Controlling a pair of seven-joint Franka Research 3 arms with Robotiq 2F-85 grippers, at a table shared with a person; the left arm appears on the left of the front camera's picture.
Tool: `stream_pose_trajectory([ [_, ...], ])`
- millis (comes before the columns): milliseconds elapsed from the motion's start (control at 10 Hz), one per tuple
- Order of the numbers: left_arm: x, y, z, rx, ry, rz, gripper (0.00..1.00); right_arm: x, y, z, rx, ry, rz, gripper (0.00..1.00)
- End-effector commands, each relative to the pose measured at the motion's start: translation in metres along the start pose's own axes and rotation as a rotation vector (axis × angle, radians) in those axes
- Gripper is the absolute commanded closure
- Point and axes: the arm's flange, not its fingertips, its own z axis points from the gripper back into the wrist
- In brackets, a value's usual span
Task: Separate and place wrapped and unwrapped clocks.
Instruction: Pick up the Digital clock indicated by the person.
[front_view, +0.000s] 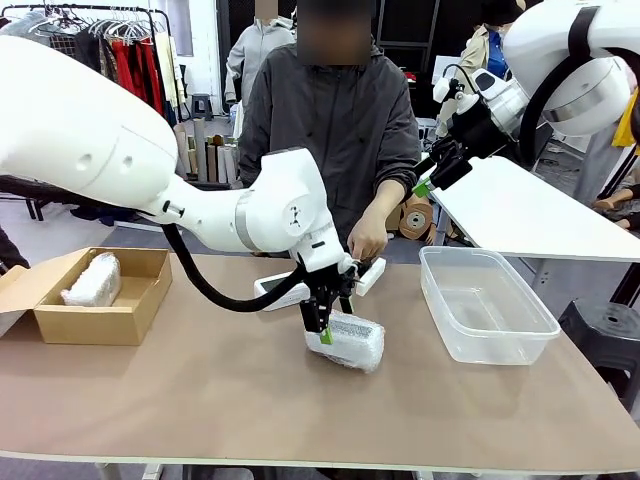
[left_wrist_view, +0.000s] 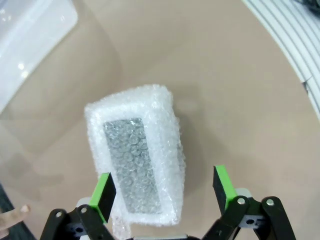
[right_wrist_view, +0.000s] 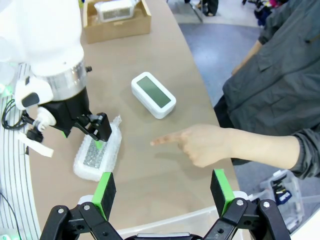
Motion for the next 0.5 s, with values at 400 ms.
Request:
stream_pose_trajectory([
  [400,-0.0004,0.0217,-0.0129,0.043,0.065,0.035,0.0,0.0005,0.0011,0.0012,-0.006,0.004,0.003,0.0],
])
